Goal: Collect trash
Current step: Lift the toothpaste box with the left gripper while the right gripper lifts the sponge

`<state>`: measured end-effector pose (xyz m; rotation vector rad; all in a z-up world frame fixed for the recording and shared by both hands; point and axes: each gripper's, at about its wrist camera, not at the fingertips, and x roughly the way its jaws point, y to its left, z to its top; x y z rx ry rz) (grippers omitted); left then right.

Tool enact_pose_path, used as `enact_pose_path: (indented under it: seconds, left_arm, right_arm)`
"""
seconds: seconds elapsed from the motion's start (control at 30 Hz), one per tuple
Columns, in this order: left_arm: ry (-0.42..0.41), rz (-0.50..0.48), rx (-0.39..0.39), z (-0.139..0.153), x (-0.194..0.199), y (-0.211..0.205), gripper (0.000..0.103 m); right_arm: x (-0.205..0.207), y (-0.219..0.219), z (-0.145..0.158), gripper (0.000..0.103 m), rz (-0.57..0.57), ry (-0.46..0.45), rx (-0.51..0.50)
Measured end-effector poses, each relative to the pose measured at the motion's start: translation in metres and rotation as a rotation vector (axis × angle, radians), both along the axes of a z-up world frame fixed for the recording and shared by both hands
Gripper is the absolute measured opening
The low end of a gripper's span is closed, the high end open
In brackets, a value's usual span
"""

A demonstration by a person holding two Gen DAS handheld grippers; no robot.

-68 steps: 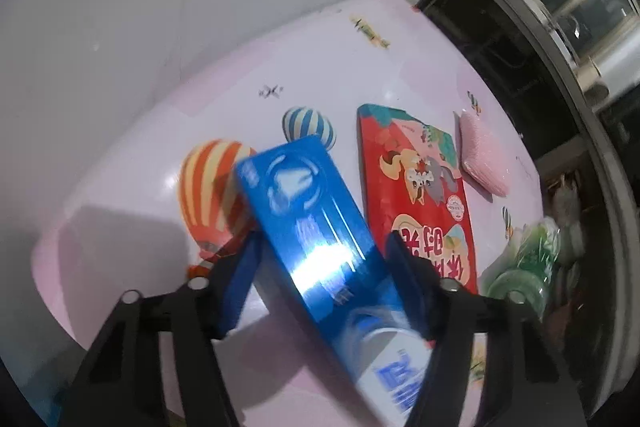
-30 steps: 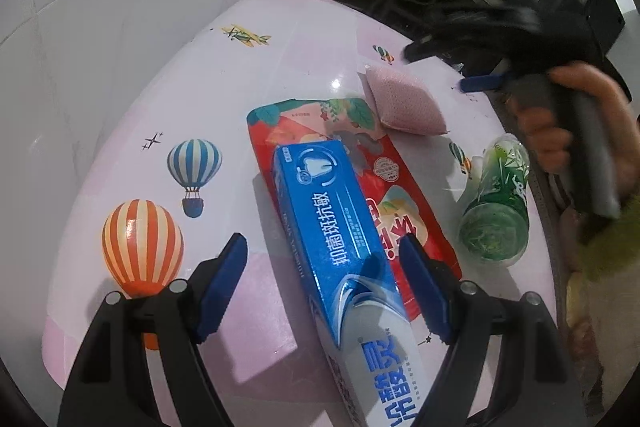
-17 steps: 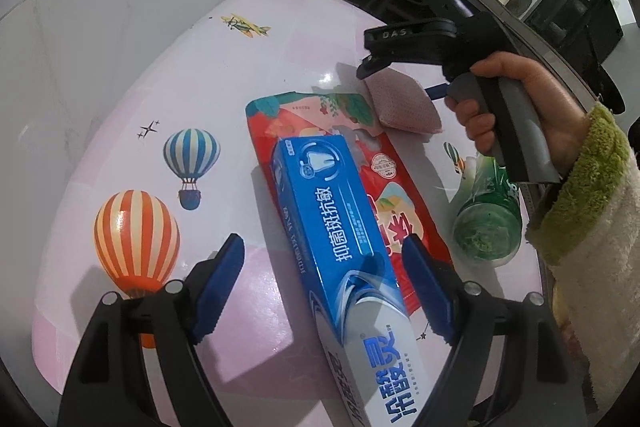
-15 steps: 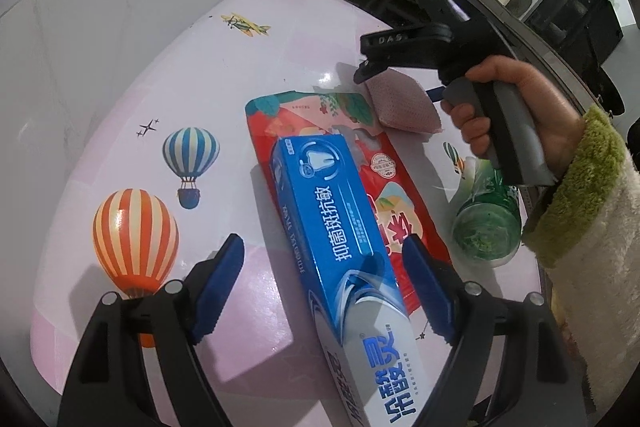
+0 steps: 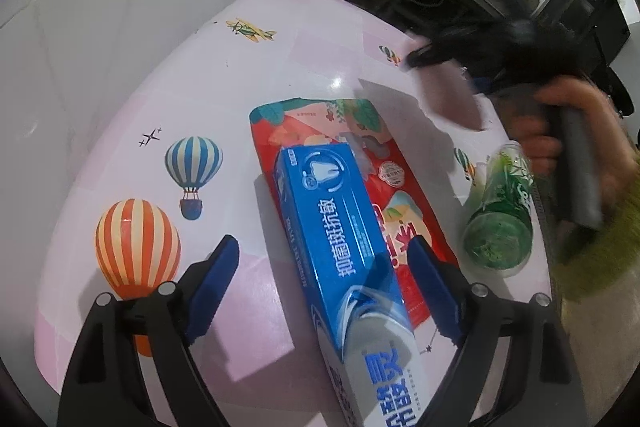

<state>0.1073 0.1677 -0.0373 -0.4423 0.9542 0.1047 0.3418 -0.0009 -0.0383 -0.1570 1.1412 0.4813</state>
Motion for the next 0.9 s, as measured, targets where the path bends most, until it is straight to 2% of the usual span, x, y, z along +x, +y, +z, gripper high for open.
enact_pose_path:
  seconds: [0.2,0.33,0.5,0.67,0.9]
  left_arm:
    - [0.042,-0.011,0.035,-0.008,0.009,-0.012,0.084]
    - [0.051,-0.031,0.081,-0.010,0.007,-0.020,0.081]
    - [0.065,-0.059,0.088,-0.010,0.004,-0.022,0.066]
    - [0.055,-0.078,0.119,-0.006,0.000,-0.026,0.054]
    - [0.021,-0.077,0.144,0.003,-0.006,-0.025,0.050]
  right_arm:
    - [-0.065,-0.056,0.067,0.077,0.028,-0.148,0.189]
    - [-0.120,-0.098,0.083,0.077,0.023,-0.188,0.290]
    - [-0.152,-0.134,0.077,0.077,-0.062,-0.173,0.332]
    - [-0.181,-0.166,0.046,0.078,-0.172,-0.122,0.300]
    - [-0.200,-0.196,0.014,0.078,-0.284,-0.025,0.318]
